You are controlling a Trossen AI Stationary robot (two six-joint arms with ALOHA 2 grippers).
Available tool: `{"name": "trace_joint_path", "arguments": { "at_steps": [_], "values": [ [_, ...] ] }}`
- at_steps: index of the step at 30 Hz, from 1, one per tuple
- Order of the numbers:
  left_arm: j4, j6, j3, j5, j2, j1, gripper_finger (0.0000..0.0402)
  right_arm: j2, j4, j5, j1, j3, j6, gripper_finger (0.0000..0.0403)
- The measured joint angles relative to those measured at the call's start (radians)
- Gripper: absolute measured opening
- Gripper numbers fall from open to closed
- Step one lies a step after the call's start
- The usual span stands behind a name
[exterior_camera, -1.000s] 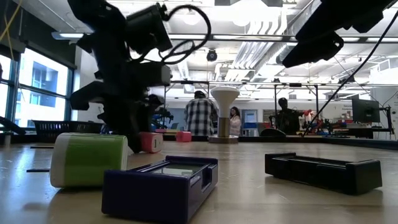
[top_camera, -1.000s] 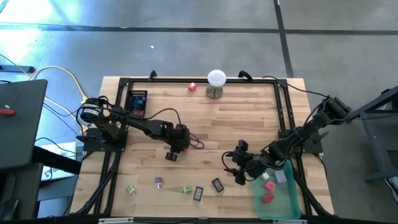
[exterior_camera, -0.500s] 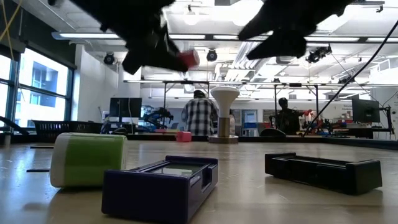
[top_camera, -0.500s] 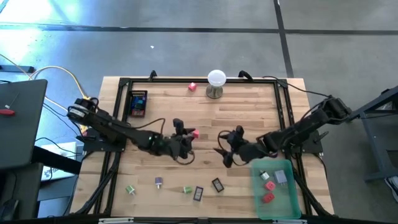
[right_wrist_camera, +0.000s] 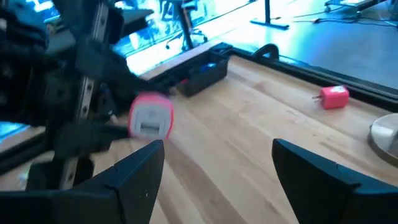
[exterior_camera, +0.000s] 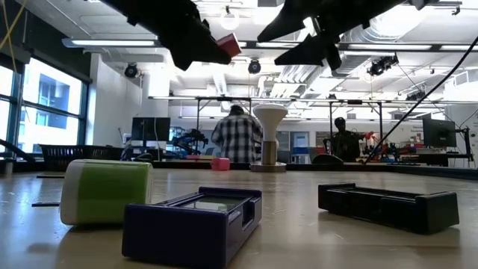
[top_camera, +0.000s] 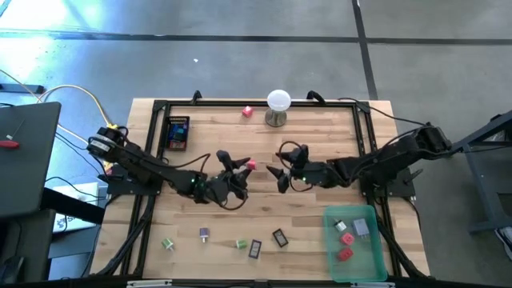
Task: Pick & Place Office items
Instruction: Put the white and pink charger adapter into the green bin
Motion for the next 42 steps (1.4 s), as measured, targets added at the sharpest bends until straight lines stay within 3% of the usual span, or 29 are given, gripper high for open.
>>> {"name": "trace_joint_path", "arguments": {
  "at_steps": [5,11,22,30,35,42],
  "values": [
    [0.009,-0.026,0.0,0.137,0.0,0.024,0.0124,0.0,0.036,-0.025,-0.027,0.0,0.002,0.0287],
    [0.042,-0.063,0.0,0.171,0.0,0.061,0.0124,0.0,0.077,-0.144,-0.048,0.0,0.01,0.0287],
    [0.087,-0.079,0.0,0.284,0.001,0.095,0.0124,0.021,0.079,-0.169,-0.053,0.0,0.055,0.0287],
    [0.158,0.006,0.001,0.283,0.04,0.095,0.0124,0.064,0.192,-0.3,-0.084,0.002,0.047,0.0287],
    [0.18,0.025,0.001,0.28,0.076,0.094,0.0124,0.093,0.184,-0.32,-0.093,-0.001,0.046,0.0283],
    [0.186,0.04,0.001,0.265,0.08,0.1,0.0124,0.1,0.18,-0.337,-0.105,0.0,0.045,0.0238]
  ]
}}
